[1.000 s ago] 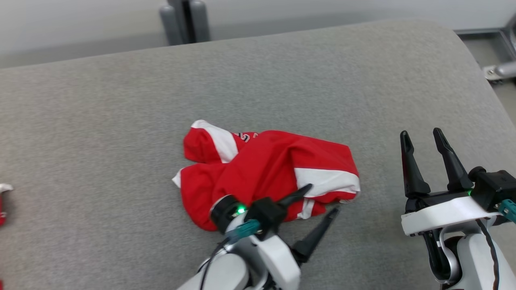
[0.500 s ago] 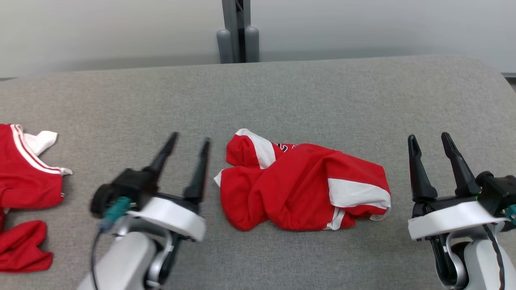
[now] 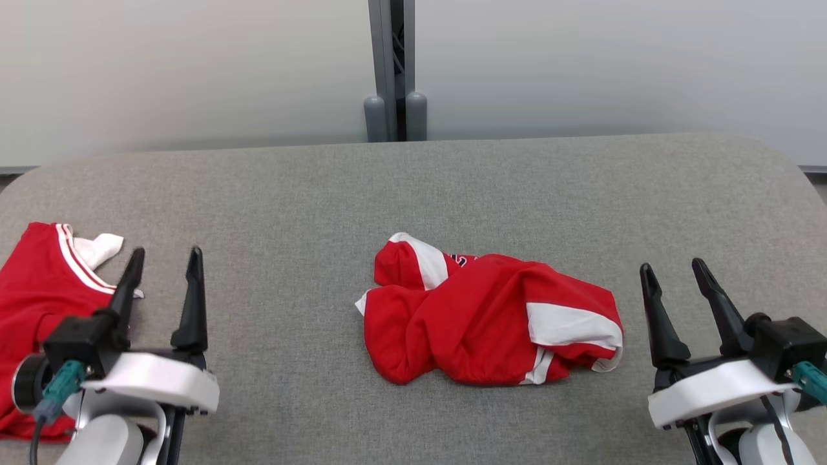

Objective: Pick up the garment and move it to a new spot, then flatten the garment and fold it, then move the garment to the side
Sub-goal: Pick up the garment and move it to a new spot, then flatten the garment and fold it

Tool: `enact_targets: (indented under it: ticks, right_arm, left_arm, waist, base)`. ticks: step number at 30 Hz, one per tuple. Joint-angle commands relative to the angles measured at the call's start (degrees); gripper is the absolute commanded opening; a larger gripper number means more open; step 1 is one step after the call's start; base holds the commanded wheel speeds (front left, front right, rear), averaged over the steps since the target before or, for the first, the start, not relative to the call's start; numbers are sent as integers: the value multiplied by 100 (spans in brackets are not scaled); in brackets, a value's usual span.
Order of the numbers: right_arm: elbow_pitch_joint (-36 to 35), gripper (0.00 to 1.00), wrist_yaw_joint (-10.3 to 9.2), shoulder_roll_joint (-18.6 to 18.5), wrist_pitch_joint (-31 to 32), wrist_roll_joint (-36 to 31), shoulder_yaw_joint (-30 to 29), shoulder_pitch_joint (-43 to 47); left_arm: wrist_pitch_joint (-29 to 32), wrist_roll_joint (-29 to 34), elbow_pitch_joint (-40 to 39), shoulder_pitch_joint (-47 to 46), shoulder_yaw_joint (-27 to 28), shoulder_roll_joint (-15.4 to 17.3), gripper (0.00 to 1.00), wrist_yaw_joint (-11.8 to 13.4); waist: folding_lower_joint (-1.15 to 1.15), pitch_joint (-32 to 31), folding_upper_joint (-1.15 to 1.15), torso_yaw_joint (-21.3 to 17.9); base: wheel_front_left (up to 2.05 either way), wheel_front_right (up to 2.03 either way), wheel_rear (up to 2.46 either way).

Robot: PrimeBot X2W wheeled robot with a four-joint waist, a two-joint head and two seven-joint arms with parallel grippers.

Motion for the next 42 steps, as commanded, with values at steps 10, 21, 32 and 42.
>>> enact_targets:
  ticks: [10,21,32,42]
  right_arm:
    - [-376,100,13,-8,165,-165,-46,536]
    - [-862,100,13,19,325,-93,-326,1055]
    - [-931,100,13,21,398,27,-371,1134]
    - [-897,100,13,20,362,64,-297,1074]
  left_arm:
    - [77,92,-585,776,-72,166,100,302]
    - [91,37,-831,1094,-108,215,100,345]
    - [8,74,-787,959,-36,129,100,251]
    - [-25,204,-676,954,2,52,100,188]
  waist:
    - [0,-269,0,-61]
    - [0,-416,0,24]
    - [0,-446,0,42]
    - [0,-457,0,40]
  base:
    - [0,0,0]
    - [0,0,0]
    - [0,0,0]
    - [0,0,0]
